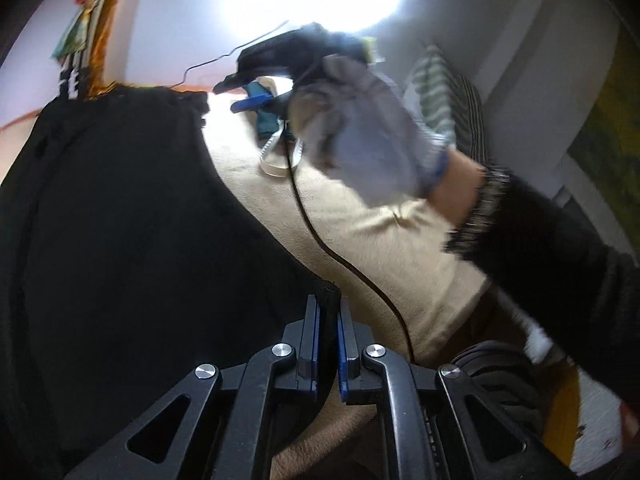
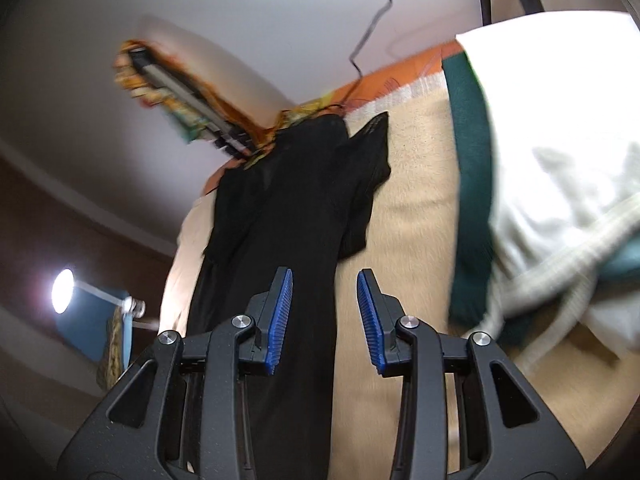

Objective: Fold small clothes

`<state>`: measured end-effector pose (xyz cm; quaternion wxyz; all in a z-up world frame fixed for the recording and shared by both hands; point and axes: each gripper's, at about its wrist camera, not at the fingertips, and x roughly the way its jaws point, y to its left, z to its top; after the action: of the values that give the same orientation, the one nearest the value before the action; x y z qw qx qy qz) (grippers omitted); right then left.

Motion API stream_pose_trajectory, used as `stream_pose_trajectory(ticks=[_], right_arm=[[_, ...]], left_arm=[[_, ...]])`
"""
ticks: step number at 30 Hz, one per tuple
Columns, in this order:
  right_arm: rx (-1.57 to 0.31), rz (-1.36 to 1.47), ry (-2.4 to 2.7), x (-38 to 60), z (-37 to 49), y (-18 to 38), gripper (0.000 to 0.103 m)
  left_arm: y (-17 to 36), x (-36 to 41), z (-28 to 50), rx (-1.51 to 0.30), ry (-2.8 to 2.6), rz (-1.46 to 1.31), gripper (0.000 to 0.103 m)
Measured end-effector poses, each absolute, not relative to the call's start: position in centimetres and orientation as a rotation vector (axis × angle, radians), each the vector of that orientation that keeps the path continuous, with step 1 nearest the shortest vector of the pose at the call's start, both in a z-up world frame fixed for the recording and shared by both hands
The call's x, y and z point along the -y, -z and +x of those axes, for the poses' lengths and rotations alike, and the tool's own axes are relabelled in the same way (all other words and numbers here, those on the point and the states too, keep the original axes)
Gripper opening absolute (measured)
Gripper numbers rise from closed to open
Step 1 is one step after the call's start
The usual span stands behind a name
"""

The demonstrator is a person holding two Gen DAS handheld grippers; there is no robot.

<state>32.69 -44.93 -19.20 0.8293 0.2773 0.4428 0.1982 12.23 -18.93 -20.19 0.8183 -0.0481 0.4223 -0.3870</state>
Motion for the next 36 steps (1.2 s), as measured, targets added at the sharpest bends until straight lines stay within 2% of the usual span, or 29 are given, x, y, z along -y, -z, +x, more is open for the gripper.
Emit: stream_pose_trajectory(ticks=[9, 10, 11, 12, 14, 22, 36], right_arm=[[-0.967, 0.665, -0.363, 43.7, 39.9, 22.5, 0.036], [-0.966, 0.644, -0.364, 43.3, 40.3, 22.4, 0.032], [-0.970, 0.593, -0.359, 42.5, 40.6, 22.2, 0.018], [-0.976, 0.566, -0.360, 42.1, 40.9, 22.1, 0.011], [-0.982, 0.474, -0.341, 41.0, 40.7, 21.6, 0.007], [-0.975, 0.412, -0.277, 39.9, 40.6, 20.2, 0.004], [-0.922, 0.078, -0.212, 29.7, 41.3, 14.6, 0.004]], left_arm=[[19.6, 17.1, 13.3, -0.899, 0.834, -0.177, 0.004], [19.7, 17.0, 13.6, -0.905, 0.833, -0.183, 0.004], [19.9, 16.9, 13.9, -0.911, 0.830, -0.190, 0.004], [20.0, 16.7, 14.2, -0.914, 0.821, -0.195, 0.004], [20.2, 16.2, 14.3, -0.922, 0.803, -0.213, 0.004], [21.7, 13.7, 13.3, -0.940, 0.703, -0.385, 0.003], [22.5, 10.3, 9.6, -0.901, 0.620, -0.531, 0.003]])
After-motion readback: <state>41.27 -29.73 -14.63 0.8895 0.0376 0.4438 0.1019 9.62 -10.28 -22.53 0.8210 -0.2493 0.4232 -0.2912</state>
